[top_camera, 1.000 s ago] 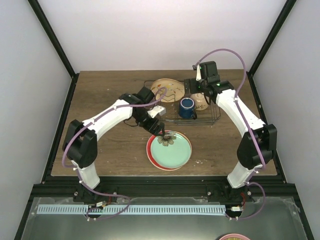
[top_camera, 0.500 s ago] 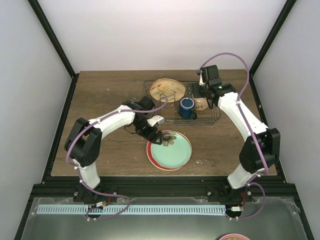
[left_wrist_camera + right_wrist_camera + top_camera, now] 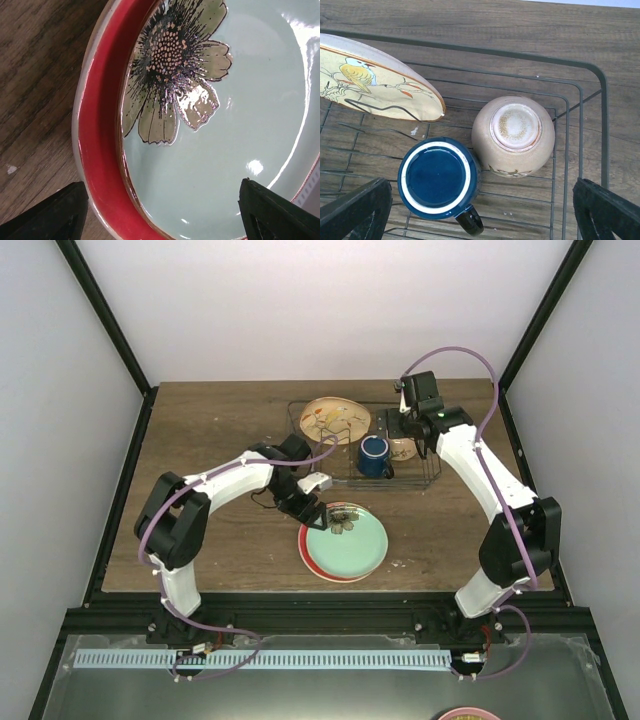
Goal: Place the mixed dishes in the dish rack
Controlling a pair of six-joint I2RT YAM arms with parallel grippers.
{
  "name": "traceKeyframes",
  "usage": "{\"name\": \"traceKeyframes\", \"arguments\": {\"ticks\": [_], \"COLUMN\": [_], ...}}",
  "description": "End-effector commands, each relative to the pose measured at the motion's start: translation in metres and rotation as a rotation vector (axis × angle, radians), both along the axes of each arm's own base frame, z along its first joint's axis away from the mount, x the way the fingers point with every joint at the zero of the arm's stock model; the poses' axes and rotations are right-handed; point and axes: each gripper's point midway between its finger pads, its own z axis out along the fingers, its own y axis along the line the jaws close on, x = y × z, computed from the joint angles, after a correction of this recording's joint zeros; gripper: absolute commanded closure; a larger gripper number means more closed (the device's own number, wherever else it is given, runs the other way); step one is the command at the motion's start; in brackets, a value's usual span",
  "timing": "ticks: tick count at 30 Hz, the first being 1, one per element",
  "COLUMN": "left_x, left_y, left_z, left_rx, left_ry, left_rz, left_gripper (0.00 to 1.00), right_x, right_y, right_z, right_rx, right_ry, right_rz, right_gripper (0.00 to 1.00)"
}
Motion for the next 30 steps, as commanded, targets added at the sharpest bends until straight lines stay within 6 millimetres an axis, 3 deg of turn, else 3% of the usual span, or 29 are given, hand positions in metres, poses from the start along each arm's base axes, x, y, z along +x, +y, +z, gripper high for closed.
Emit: {"name": "traceKeyframes", "arguments": {"ticks": [1,8,13,30], "left_x": [-0.001,0.004,-0.003,-0.013], "left_y": [0.001,0.000,-0.006,-0.009], "left_z": [0.010,0.030,0.034,-0.002], "left_rx": [-0.001,-0.013,-0.056,-0.051], "left_ry": [-0.032,-0.077,-0.039,0.075], "left_rz": [-0.017,-0.017,-0.030,-0.039], "left_gripper": [0.16,0.16,0.17,0.19], "right_x": [0.005,0.006,0.006,0.003], "right_y": [0.001,0.004,0.003,0.002], "right_z": [0.014,0.008,0.005,-0.008], "right_rx": [0.007,0.009,-0.002,-0.019], "right_ry": [-0.027,-0.014,-0.007,0.042], "right_rz": [0.002,0.016,0.016,0.020], "right_gripper": [0.00,0.00,0.00,0.00]}}
